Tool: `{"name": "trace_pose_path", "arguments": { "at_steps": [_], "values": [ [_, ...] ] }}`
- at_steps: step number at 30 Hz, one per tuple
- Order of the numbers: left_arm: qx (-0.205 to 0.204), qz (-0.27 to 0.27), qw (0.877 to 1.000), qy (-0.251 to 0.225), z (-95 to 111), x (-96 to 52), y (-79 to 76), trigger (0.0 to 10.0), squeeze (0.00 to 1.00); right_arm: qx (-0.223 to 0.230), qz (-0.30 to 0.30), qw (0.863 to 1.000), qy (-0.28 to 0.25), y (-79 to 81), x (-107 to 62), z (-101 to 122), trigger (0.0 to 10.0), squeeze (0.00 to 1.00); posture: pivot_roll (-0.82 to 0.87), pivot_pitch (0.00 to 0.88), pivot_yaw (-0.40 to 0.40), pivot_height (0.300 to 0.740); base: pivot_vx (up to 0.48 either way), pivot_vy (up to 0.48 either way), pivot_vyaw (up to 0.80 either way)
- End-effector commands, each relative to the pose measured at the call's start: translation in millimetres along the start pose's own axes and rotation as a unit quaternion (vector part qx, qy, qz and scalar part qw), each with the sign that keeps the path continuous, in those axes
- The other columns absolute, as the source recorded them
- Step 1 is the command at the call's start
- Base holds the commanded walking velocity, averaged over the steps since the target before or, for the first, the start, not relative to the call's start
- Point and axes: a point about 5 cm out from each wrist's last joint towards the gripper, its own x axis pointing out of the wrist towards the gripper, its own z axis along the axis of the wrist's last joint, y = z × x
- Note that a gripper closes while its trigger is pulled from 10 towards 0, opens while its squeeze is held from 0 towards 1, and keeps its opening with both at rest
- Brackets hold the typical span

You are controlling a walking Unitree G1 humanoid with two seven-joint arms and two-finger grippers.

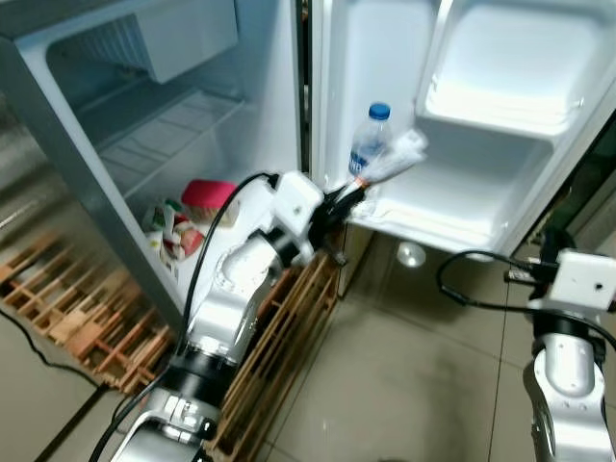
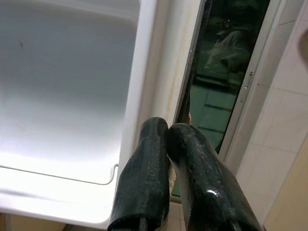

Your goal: Restocking fridge

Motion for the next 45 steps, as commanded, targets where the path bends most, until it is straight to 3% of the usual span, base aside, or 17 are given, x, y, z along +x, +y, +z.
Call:
{"name": "trace_pose_path", "arguments": {
  "at_steps": [1,4,8,11,13,16,24,26,27,28,31,33,38,40,41,45],
  "values": [
    [0.028,-0.034,0.999,0.014,-0.8,12.0,-0.3,10.0,0.0,0.001,0.01,1.0,-0.009,3.8,1.9,7.2,10.0,0.18,-0.24,0.0,0.077,0.74,0.0,0.0,0.0],
    [0.025,-0.036,0.999,0.017,-0.1,19.0,3.8,10.0,0.0,0.006,0.013,1.0,-0.011,4.3,-0.2,10.7,10.0,0.18,-0.25,0.0,0.087,0.74,0.0,0.0,0.0],
    [0.048,-0.05,0.997,0.02,2.5,30.1,6.3,10.0,0.0,0.004,0.001,1.0,-0.006,-1.5,-15.6,12.5,10.0,0.18,-0.3,0.027,0.119,0.74,0.0,0.0,0.0],
    [0.08,-0.067,0.994,0.02,6.4,44.3,-1.4,10.0,0.0,-0.004,-0.008,1.0,0.006,-5.8,-34.3,12.4,10.0,0.18,-0.34,0.066,0.151,0.74,0.0,0.0,0.0],
    [0.085,-0.071,0.994,0.017,7.8,48.5,-3.0,10.0,0.0,-0.004,-0.012,1.0,0.009,-7.0,-38.2,12.7,10.0,0.18,-0.35,0.073,0.158,0.74,0.0,0.0,0.0],
    [0.124,-0.094,0.987,0.028,8.5,60.9,-12.9,10.0,0.0,-0.004,-0.029,0.999,0.021,-11.2,-60.3,17.4,10.0,0.18,-0.42,0.133,0.212,0.74,0.0,0.0,0.0],
    [0.143,-0.106,0.984,0.025,14.1,76.5,-22.0,10.0,0.0,-0.003,-0.029,0.999,0.043,-13.2,-97.7,33.8,10.0,0.18,-0.52,0.202,0.265,0.74,0.0,0.0,0.0],
    [0.103,-0.091,0.99,0.019,18.1,80.6,-18.6,10.0,0.0,-0.009,-0.037,0.998,0.051,-16.7,-102.8,35.6,10.0,0.18,-0.53,0.209,0.269,0.74,0.0,0.0,0.0],
    [0.065,-0.08,0.995,0.016,18.4,80.6,-15.5,10.0,0.0,-0.01,-0.04,0.998,0.053,-17.7,-104.7,37.0,10.0,0.18,-0.54,0.211,0.272,0.74,0.0,0.0,0.0],
    [0.065,-0.08,0.995,0.016,18.4,80.6,-15.5,10.0,0.0,-0.01,-0.04,0.998,0.053,-17.7,-104.7,37.0,10.0,0.18,-0.54,0.211,0.272,0.74,0.0,0.0,0.0],
    [-0.071,-0.051,0.996,0.0,10.4,71.0,-6.6,10.0,0.0,-0.014,-0.045,0.997,0.054,-20.8,-107.4,42.2,10.0,0.18,-0.54,0.213,0.268,0.74,0.0,0.0,0.0],
    [-0.12,-0.04,0.992,-0.014,4.8,62.0,-4.2,10.0,0.0,-0.015,-0.044,0.997,0.054,-21.2,-106.5,43.6,10.0,0.18,-0.53,0.207,0.256,0.74,0.0,0.0,0.0],
    [-0.148,-0.045,0.988,-0.023,-2.9,45.3,-5.3,10.0,0.0,-0.01,-0.028,0.998,0.048,-16.4,-94.2,41.6,10.0,0.18,-0.48,0.168,0.227,0.74,0.0,0.0,0.0],
    [-0.166,-0.021,0.986,-0.025,-8.2,29.5,-3.7,10.0,0.0,-0.007,-0.027,0.999,0.035,-14.2,-87.1,43.8,10.0,0.18,-0.47,0.156,0.22,0.74,0.0,0.0,0.0],
    [-0.182,0.008,0.983,-0.027,-11.9,12.7,-2.0,10.0,0.0,-0.006,-0.029,0.999,0.024,-14.0,-82.3,46.9,10.0,0.18,-0.46,0.142,0.212,0.74,0.0,0.0,0.0],
    [-0.194,0.031,0.98,-0.027,-14.3,-1.3,-1.9,10.0,0.0,-0.004,-0.03,0.999,0.017,-14.0,-79.4,49.3,10.0,0.18,-0.45,0.125,0.201,0.74,0.0,0.0,0.0]
  ]
}}
